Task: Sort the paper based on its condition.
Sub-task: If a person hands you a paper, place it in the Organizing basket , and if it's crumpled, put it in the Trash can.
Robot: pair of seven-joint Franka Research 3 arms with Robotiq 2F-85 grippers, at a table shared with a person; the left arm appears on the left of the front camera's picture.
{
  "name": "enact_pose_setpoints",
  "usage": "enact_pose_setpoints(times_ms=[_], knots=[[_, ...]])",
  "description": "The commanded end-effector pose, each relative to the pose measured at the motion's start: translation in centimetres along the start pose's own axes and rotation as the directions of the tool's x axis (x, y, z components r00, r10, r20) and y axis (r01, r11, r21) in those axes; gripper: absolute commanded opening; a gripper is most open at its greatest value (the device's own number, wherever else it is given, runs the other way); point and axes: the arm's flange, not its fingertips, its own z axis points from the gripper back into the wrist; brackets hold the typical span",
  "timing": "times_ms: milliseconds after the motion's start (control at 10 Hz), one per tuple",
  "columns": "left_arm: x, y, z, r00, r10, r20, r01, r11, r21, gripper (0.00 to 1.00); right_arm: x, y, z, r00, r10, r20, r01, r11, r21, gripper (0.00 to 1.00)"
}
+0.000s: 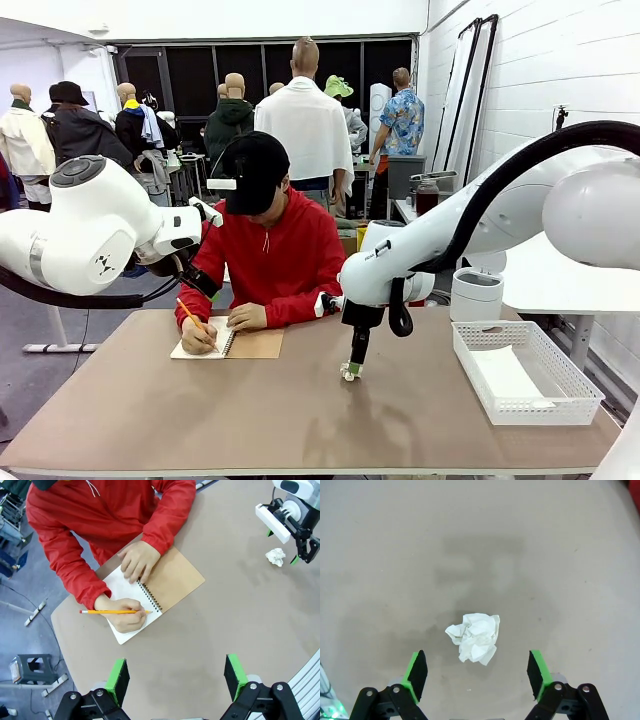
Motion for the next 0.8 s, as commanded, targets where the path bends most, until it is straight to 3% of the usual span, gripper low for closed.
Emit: enact_pose_setpoints(times_ms=[0, 500, 700], knots=[[0.0, 0.0, 0.1, 1.000, -0.001, 0.001, 0.001, 1.000, 0.001, 1.00, 0.4, -1.0, -0.8, 1.000, 0.010, -0.019, -0.010, 1.000, 0.018, 1.00], [0.0, 0.0, 0.1, 1.000, -0.001, 0.001, 0.001, 1.000, 0.001, 1.00, 0.4, -2.0, -2.5, 0.997, -0.043, -0.057, 0.043, 0.999, -0.011, 1.00], [0.0, 0.0, 0.1, 1.000, -0.001, 0.001, 0.001, 1.000, 0.001, 1.00, 0.5, -2.2, -2.7, 0.997, -0.069, -0.041, 0.069, 0.998, 0.008, 0.65]])
